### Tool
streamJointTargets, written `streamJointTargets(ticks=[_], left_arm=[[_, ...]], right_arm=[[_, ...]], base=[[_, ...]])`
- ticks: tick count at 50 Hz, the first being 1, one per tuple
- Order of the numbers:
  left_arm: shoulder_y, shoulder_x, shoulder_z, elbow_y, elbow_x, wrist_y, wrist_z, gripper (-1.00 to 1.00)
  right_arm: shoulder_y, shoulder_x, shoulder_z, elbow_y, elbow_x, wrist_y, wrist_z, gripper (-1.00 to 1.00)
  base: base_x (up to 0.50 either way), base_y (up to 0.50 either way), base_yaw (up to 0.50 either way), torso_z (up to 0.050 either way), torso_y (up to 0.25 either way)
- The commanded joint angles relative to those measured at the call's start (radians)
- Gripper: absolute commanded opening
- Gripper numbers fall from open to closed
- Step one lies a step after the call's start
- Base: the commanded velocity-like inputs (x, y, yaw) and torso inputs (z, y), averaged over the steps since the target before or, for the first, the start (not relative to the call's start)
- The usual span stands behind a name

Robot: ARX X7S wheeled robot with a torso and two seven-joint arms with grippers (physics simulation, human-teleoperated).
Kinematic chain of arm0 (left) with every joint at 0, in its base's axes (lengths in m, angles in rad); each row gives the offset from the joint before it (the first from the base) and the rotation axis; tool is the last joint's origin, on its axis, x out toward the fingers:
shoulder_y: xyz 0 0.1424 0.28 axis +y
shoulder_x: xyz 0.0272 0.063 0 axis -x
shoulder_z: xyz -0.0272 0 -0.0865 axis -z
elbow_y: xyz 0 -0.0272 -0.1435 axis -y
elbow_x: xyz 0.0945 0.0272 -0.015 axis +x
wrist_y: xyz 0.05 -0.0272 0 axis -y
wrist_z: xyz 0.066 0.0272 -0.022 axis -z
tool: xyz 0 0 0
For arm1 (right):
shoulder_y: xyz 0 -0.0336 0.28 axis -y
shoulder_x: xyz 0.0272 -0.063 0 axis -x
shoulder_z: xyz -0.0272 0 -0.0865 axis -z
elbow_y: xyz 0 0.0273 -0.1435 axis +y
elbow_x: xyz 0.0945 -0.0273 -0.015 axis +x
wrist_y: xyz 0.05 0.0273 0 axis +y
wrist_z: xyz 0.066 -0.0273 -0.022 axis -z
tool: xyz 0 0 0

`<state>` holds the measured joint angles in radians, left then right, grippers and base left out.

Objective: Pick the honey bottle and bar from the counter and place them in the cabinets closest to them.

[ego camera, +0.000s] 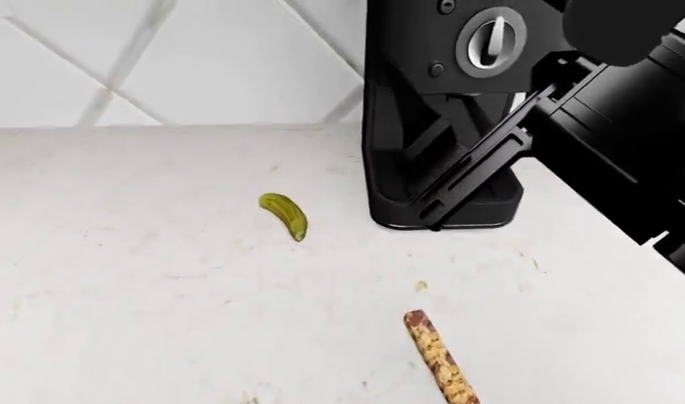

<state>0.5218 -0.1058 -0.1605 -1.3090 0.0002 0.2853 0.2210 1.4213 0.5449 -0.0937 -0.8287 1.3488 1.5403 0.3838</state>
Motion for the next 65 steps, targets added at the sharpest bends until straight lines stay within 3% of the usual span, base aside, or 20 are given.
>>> streamJointTargets(ticks=[1,10,16,25,33,47,65], left_arm=[[-0.003,0.001,0.002,0.000,-0.001,0.001,0.000,1.00],[-0.003,0.000,0.003,0.000,0.000,0.001,-0.002,1.00],[-0.003,0.000,0.004,0.000,0.000,-0.001,-0.002,1.00],[-0.004,-0.003,0.034,0.000,0.007,-0.005,-0.023,1.00],[-0.005,-0.006,0.067,0.000,0.005,-0.020,-0.035,1.00],[-0.009,-0.004,0.040,0.000,-0.007,-0.051,0.002,1.00],[-0.009,-0.002,0.023,0.000,-0.001,-0.051,0.006,1.00]], right_arm=[[0.021,0.049,-0.038,0.031,0.176,-0.027,0.119,1.00],[-0.020,0.086,-0.055,0.072,0.286,-0.065,0.236,1.00],[-0.104,0.214,-0.119,0.092,0.572,-0.172,0.463,1.00],[-0.030,0.472,-0.352,0.152,1.084,-0.401,0.741,1.00],[0.054,0.513,-0.490,0.201,1.314,-0.497,0.841,1.00],[-0.121,0.431,-0.599,0.205,1.250,-0.595,0.832,1.00],[-0.292,0.509,-0.584,0.123,1.168,-0.641,0.779,1.00]], base=[[0.50,-0.12,0.00,0.000,0.000],[0.17,-0.04,0.00,0.000,0.000],[0.00,0.00,0.00,0.000,0.000],[0.00,0.00,0.00,0.000,0.000],[0.00,0.00,0.00,0.000,0.000],[0.00,0.00,0.00,0.000,0.000],[0.00,0.00,0.00,0.000,0.000]])
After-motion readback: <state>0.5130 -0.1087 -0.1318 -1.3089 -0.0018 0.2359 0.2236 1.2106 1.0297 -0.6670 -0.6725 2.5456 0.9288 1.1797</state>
